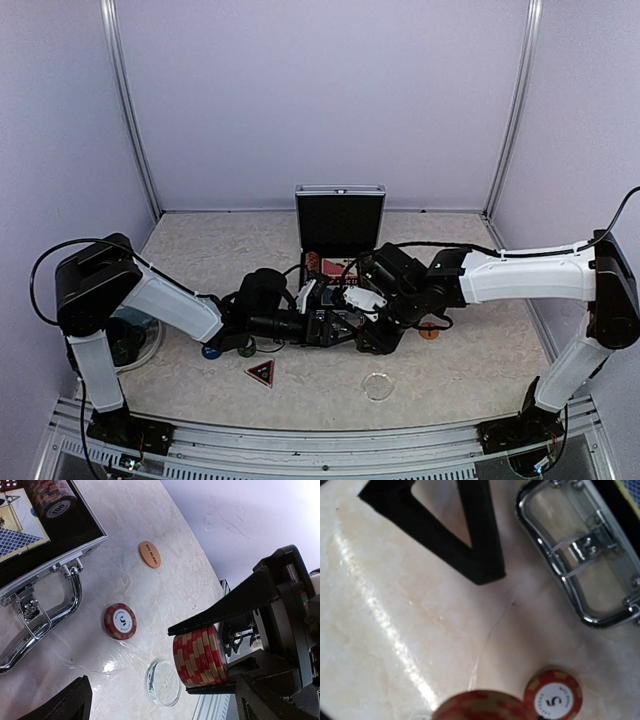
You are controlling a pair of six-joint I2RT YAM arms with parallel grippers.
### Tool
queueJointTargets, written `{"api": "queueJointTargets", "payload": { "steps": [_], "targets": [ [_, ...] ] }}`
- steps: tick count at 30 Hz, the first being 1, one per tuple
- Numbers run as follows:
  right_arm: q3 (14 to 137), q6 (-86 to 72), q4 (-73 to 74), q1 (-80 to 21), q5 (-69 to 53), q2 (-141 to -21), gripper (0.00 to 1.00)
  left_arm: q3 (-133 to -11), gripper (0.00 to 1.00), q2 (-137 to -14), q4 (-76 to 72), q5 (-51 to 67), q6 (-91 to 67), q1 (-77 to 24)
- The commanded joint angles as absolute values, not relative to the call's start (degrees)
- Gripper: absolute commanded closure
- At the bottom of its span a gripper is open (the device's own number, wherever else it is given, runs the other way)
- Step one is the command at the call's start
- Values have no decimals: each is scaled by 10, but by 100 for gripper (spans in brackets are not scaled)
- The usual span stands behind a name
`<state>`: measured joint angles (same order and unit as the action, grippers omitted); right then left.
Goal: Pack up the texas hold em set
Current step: Pass from the right arm to the left
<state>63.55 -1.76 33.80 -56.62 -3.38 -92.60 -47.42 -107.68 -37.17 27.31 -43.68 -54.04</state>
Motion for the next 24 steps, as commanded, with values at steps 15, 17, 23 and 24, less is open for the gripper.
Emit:
{"api": "queueJointTargets", "payload": {
  "steps": [15, 17, 23, 24],
  "targets": [
    [646, 13, 330, -590, -53, -940, 100, -477, 1, -1102, -462, 323, -486, -541],
    [647, 14, 332, -591, -52, -944, 100, -476, 1, -1106, -471, 328, -494, -541],
    [647, 19, 334, -598, -44, -946, 100, -477, 1, -1116, -487, 336, -518, -538],
    [647, 19, 335, -599, -42, -945, 100, -474, 1, -1117, -492, 335, -525, -538]
  ]
}}
